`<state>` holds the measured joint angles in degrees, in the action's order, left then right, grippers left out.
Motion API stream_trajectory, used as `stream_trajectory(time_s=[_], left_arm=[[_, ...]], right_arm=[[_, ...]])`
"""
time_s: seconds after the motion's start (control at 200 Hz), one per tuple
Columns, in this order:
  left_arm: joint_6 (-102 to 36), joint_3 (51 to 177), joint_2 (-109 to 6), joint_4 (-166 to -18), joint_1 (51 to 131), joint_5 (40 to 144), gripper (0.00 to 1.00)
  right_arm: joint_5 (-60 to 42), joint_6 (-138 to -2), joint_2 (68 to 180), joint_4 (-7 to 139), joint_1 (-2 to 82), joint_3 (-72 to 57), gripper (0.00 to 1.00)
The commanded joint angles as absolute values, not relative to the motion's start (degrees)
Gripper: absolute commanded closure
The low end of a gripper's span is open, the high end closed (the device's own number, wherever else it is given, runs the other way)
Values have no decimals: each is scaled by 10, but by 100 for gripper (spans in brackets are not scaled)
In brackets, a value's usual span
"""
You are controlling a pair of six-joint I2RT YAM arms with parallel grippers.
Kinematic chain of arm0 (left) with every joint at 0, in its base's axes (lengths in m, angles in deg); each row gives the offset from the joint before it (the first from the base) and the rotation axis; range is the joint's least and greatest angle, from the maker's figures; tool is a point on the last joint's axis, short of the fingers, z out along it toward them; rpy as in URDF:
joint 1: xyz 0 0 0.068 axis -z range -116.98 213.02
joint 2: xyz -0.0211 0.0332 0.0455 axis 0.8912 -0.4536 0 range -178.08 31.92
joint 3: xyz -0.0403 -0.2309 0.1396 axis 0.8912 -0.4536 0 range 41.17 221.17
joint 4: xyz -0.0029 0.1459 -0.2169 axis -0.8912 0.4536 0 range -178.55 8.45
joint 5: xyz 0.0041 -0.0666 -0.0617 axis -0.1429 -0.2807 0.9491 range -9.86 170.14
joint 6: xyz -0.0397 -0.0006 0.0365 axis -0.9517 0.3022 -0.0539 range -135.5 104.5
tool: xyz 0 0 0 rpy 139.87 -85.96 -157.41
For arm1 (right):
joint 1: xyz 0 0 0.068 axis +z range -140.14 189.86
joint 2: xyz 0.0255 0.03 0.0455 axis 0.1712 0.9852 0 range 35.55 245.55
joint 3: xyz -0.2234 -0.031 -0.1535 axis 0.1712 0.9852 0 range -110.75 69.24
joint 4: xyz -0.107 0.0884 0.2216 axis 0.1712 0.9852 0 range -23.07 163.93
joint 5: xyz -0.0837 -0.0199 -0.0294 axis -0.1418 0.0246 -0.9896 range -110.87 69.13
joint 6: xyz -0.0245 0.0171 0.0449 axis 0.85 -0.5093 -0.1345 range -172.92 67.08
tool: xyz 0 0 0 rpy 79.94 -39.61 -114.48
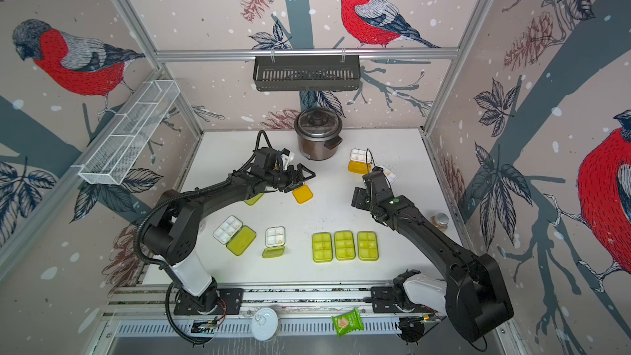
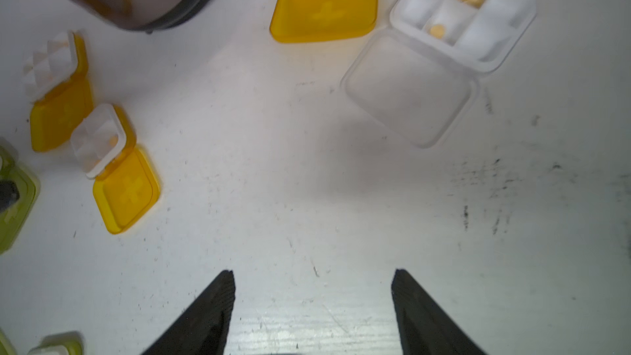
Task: Close pillboxes
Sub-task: Move the pillbox to the center of the board, then adjust the pillbox at the center of the board.
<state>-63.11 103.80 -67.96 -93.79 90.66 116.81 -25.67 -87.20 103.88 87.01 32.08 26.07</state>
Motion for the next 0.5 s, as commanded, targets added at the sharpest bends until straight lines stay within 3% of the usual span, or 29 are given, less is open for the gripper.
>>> stream_trajectory(time_s=[0.0, 0.25, 0.495], left_arm=[[-630, 1038, -675, -949, 905, 1171, 8], [-636, 1036, -677, -955, 905, 1178, 8], [-641, 1033, -675, -964, 905, 1185, 8]], right_arm=[[-281, -867, 1043, 862, 284, 240, 19], [-295, -867, 1098, 809, 182, 196, 0], [-279, -876, 1239, 806, 122, 86, 0]])
